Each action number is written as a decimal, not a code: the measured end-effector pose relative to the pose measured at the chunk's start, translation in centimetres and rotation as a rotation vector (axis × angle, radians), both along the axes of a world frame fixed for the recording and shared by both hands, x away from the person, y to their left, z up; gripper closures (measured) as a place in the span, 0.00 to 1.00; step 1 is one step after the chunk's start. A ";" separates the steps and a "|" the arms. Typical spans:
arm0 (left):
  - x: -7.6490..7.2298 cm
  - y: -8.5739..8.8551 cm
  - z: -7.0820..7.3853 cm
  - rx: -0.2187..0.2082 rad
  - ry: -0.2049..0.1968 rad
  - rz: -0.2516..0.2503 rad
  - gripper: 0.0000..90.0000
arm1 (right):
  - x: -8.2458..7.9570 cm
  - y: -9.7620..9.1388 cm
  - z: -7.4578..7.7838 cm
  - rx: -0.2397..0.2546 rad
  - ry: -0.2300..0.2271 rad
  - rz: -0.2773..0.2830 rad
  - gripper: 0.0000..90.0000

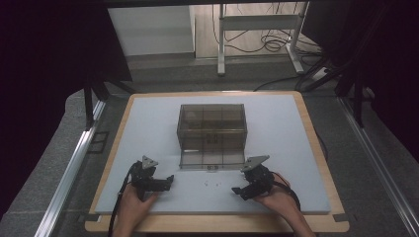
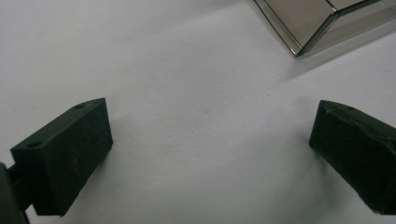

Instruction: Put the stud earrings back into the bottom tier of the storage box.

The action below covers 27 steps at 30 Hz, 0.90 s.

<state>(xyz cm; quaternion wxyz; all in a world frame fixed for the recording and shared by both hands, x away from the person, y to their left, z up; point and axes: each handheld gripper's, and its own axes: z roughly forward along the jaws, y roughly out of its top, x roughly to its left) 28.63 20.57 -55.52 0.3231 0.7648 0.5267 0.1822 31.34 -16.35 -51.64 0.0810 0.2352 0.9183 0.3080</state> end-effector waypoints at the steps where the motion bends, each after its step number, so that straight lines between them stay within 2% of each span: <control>1: 0.0 0.0 0.0 0.000 0.000 0.000 0.00 | 0.1 0.1 0.1 -0.005 0.001 0.007 0.25; 18: 0.0 0.0 0.0 0.000 0.000 0.000 0.00 | 0.8 1.2 0.7 -0.071 0.060 0.059 0.49; 27: 0.0 0.0 0.0 0.001 0.000 0.000 0.00 | 1.1 2.1 1.1 -0.085 0.082 0.095 0.56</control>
